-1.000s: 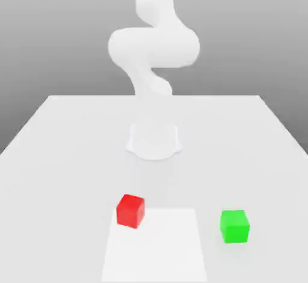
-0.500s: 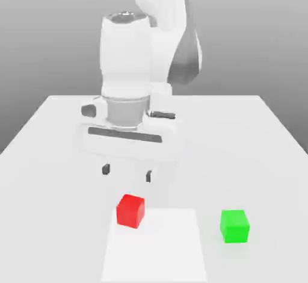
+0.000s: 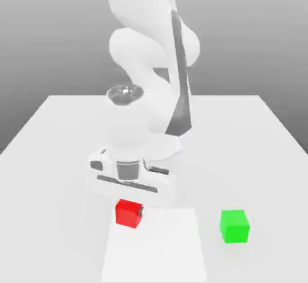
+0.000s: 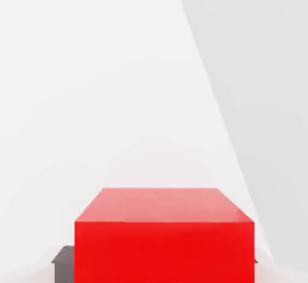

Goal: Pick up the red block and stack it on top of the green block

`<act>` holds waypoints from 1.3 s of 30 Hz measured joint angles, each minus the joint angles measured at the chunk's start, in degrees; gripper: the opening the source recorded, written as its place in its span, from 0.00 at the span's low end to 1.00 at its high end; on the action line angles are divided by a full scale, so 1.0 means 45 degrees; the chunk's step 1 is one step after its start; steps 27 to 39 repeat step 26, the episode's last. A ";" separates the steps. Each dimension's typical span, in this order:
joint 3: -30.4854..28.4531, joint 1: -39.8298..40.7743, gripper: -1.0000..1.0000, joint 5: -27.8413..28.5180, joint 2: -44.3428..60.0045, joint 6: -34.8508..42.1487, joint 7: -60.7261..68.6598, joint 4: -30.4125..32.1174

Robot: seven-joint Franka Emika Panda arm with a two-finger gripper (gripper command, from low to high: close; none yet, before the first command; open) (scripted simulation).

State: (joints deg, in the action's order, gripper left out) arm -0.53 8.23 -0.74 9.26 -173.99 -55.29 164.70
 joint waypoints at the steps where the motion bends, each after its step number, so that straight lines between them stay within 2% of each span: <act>1: -0.0001 0.0006 0.00 0.0018 -0.0385 0.0327 -0.0010 0.0055; 7: 0.0064 -0.0221 0.00 0.0190 -0.2895 0.2581 -0.0341 0.0313; 16: 0.2873 -0.4255 0.00 -0.0114 -0.2753 0.4643 -0.4972 -0.1911; 18: 0.3030 -0.4766 0.00 0.0079 -0.2299 0.4513 -0.5755 -0.2233; 22: 0.2615 -0.4926 0.00 0.1052 -0.0631 0.3053 -0.6661 -0.2406; 23: 0.2465 -0.5018 1.00 0.1303 -0.0207 0.2663 -0.6848 -0.2427; 39: 0.2465 -0.5018 1.00 0.1303 -0.0207 0.2663 -0.6848 -0.2427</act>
